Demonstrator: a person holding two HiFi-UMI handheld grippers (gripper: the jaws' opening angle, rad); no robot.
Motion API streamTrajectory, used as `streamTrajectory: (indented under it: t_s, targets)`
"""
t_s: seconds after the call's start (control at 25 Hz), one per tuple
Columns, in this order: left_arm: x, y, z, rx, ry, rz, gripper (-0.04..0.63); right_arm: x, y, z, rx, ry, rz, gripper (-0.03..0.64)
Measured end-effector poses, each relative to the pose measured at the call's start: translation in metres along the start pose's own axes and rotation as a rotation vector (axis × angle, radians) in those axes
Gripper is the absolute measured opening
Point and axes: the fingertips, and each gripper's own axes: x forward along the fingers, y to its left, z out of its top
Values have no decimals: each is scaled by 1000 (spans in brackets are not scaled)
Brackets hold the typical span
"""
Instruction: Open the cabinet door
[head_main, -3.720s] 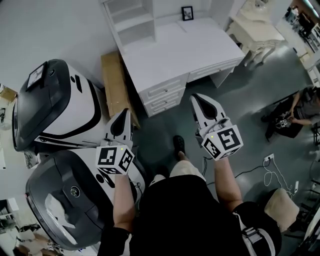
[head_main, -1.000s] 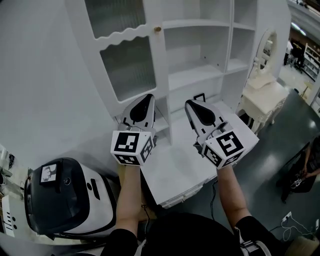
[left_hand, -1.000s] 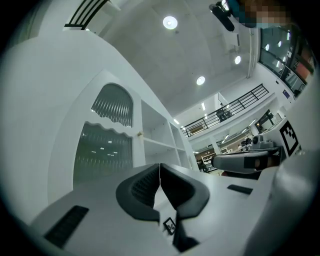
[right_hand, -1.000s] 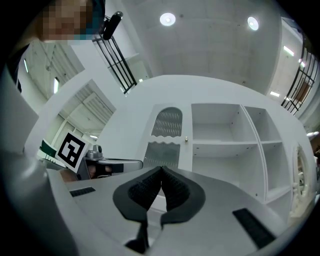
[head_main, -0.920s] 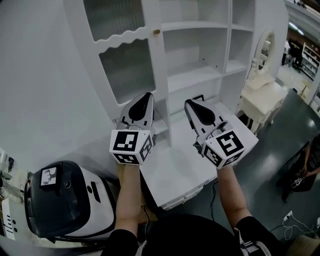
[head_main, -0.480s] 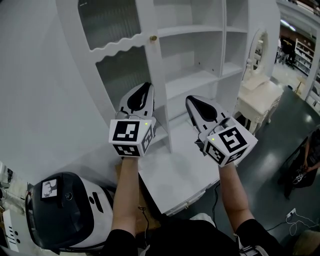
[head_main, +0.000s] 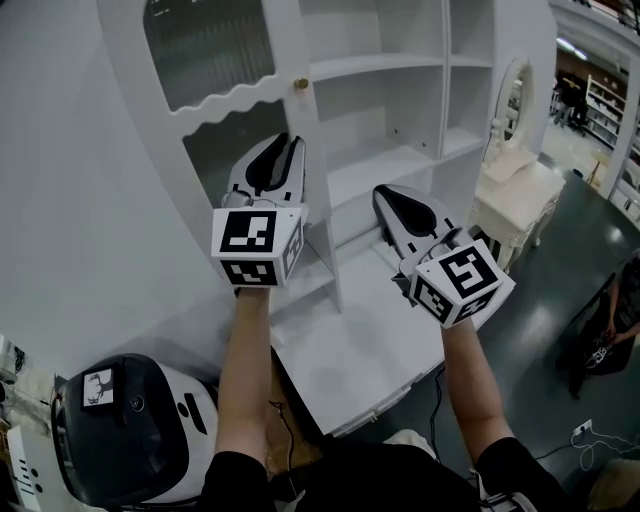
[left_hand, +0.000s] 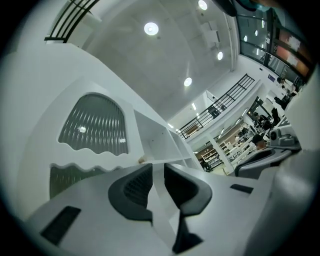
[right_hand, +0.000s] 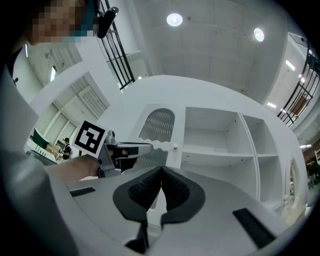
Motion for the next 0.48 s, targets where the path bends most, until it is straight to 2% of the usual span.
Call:
streamTrajectory:
  t_s: [0.24, 0.48]
  targets:
    - [26, 8, 2, 24, 1, 13, 81, 8, -11, 9, -10, -4, 14, 18]
    - [52, 16, 4, 83, -2, 35, 110, 11, -26, 11, -13, 0, 9, 18]
